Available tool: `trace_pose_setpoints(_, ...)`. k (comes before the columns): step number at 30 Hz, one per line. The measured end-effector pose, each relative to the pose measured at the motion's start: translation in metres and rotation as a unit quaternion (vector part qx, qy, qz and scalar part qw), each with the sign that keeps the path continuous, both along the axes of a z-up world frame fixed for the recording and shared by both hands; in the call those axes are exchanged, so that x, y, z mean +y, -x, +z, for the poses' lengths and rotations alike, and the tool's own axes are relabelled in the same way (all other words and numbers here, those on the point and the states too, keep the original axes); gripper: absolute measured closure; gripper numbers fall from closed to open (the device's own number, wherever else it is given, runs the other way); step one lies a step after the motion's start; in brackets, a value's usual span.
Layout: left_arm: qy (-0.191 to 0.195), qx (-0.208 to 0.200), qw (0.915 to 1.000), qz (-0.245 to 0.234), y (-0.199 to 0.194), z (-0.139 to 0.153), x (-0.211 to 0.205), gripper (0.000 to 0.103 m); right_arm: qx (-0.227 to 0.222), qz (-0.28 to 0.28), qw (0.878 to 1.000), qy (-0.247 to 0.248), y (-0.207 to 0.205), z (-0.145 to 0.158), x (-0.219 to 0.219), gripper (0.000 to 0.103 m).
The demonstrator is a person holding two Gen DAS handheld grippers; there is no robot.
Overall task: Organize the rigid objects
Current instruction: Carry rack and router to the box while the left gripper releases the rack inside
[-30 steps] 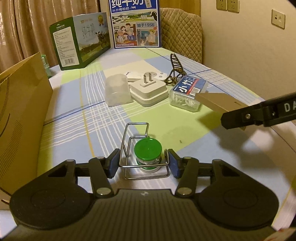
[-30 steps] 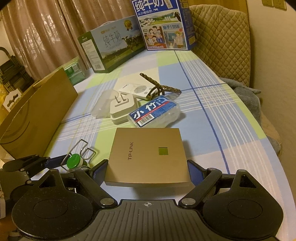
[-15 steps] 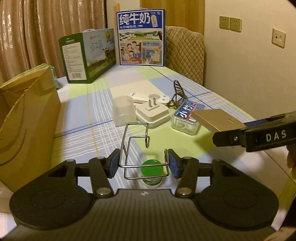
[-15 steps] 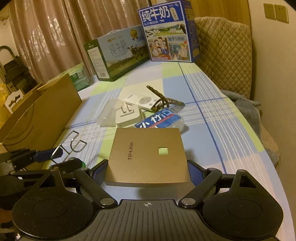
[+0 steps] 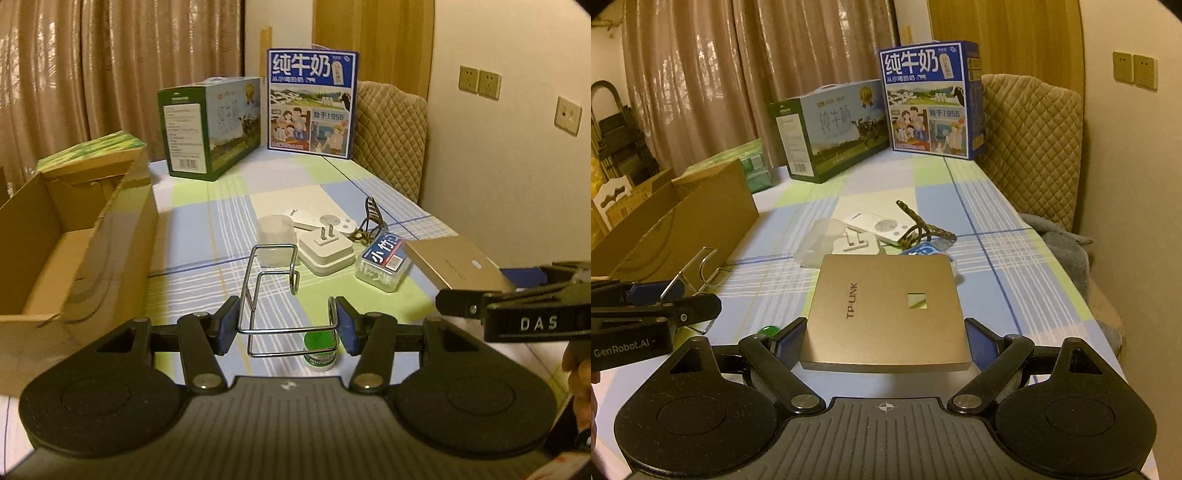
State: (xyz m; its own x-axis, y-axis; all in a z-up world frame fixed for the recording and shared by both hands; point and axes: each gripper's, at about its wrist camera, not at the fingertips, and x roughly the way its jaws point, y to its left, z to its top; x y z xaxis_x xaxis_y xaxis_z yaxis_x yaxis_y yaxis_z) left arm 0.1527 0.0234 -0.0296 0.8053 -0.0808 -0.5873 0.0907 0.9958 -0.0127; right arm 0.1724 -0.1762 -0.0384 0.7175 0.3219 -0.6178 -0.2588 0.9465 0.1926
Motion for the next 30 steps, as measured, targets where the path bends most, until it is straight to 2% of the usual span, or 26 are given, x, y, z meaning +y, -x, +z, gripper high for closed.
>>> trace_pose_setpoints(8,0.009,-0.004,0.9994,0.033,0.03,0.035,0.026,0.054,0.0,0.01,1.0,-0.015,0.027,0.036,0.02,0.018)
trace_pose_setpoints(19,0.003,-0.016,0.996,0.087,0.05,0.083,0.092,0.054,-0.018,0.086,0.996,-0.032,0.029,0.079,0.099,0.018)
trace_pose_setpoints(30,-0.004,-0.018,0.9935,0.112,0.057,0.099,0.143,0.054,-0.025,0.138,0.99,-0.026,0.024,0.097,0.157,0.018)
